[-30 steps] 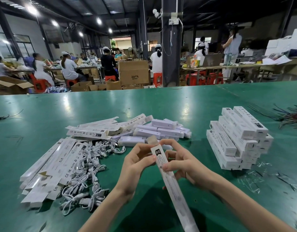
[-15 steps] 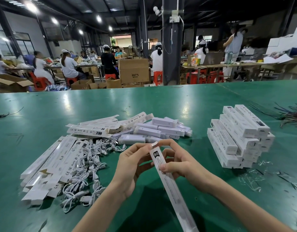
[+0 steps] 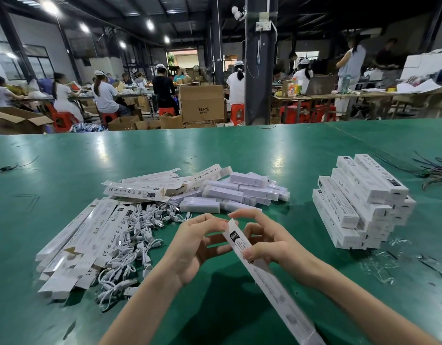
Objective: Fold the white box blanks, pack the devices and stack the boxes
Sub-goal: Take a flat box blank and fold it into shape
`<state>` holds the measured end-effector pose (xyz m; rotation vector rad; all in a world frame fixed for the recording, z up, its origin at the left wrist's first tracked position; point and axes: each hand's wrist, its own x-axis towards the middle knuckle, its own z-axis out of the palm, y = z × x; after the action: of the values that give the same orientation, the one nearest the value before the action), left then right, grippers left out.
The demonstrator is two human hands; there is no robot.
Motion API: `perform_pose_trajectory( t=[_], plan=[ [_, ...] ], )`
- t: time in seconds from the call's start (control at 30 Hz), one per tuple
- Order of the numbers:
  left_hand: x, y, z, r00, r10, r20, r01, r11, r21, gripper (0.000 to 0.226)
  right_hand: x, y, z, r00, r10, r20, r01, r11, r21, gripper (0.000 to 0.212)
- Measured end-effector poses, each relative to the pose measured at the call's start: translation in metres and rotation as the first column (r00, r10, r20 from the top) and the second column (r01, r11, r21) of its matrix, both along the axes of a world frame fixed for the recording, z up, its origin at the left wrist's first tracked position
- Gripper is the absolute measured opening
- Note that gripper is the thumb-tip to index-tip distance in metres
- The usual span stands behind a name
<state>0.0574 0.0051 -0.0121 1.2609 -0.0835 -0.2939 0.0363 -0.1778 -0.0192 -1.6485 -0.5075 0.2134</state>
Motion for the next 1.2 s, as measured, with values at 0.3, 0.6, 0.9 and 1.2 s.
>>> perform_pose_trajectory(
  t=[0.3,0.6,0.9,1.2],
  plan=[
    [0.000,0.003,0.000,0.983,-0.021,0.182,0.016,0.999,0.031,0.008,0.005,-0.005,0.002,0.995,0.064,-0.073,-0.053,0.988,0.144,0.051],
    [-0.005,-0.008,-0.011,0.979,-0.055,0.198,0.039,0.996,0.085,0.019,0.008,-0.009,0.003,0.984,-0.009,-0.177,0.037,0.987,0.158,0.034],
    [0.018,-0.007,-0.023,0.948,0.153,-0.278,-0.230,0.935,-0.270,0.014,0.013,-0.008,0.005,0.945,0.009,-0.326,0.123,0.916,0.382,0.036],
    [0.015,-0.014,-0.032,0.947,0.261,0.185,-0.308,0.900,0.310,0.025,0.005,0.006,-0.007,0.777,-0.378,0.503,0.397,0.915,0.075,0.030]
  ],
)
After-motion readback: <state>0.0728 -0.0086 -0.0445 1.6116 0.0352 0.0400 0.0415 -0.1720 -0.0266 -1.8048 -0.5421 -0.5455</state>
